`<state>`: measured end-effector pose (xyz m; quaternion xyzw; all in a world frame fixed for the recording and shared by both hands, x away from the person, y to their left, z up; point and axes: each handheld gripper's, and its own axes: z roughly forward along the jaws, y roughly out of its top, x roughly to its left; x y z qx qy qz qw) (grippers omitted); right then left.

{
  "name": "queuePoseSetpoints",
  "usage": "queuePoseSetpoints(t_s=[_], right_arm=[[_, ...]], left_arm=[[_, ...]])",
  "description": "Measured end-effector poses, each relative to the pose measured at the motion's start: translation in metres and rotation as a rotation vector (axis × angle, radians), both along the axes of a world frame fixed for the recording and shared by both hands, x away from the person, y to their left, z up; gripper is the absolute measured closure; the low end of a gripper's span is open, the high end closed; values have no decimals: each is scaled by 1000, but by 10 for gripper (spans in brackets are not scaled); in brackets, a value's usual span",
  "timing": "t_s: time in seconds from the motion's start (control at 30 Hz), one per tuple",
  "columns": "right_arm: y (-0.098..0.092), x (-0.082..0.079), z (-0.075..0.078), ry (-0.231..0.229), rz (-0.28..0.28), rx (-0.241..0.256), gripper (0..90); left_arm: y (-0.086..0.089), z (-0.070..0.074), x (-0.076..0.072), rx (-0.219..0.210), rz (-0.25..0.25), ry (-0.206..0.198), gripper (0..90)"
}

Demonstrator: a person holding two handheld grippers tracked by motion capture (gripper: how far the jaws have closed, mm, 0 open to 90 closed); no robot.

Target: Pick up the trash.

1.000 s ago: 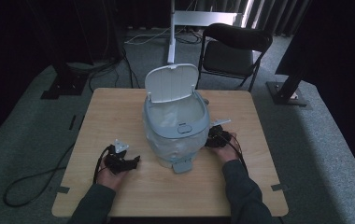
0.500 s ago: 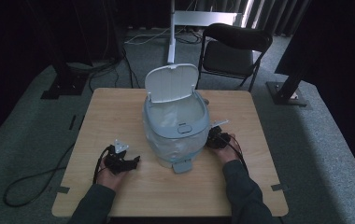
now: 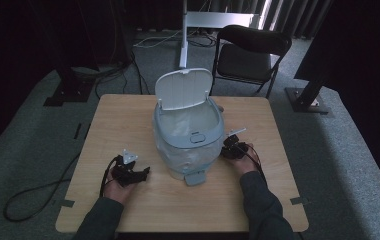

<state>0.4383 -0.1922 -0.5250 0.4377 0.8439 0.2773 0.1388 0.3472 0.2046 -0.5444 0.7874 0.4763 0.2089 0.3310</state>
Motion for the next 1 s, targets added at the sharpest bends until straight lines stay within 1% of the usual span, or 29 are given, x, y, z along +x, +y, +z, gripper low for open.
queuePoseSetpoints(t_s=[0.2,0.23,0.33,0.57,0.7,0.8,0.9,1.0], right_arm=[[-1,-3,2,25,6,-17,786],[-2,-4,3,34,13,-28,785],[-3,-6,4,48,19,-40,784],[-6,-10,7,92,35,-57,780],[-8,-10,8,115,40,-50,773],[-10,-10,8,130,39,-36,773],[-12,-10,8,137,35,-26,782],[-13,-10,9,140,39,-28,788]], left_arm=[[0,0,1,0,0,-1,234],[-1,0,1,-1,0,-1,234],[-1,0,2,-1,0,-1,234],[-1,0,2,-1,-1,0,234],[-1,0,2,-1,-1,0,234],[-1,0,2,-1,-1,-1,234],[-1,0,2,0,-1,-1,234],[-1,0,2,-1,-1,-1,234]])
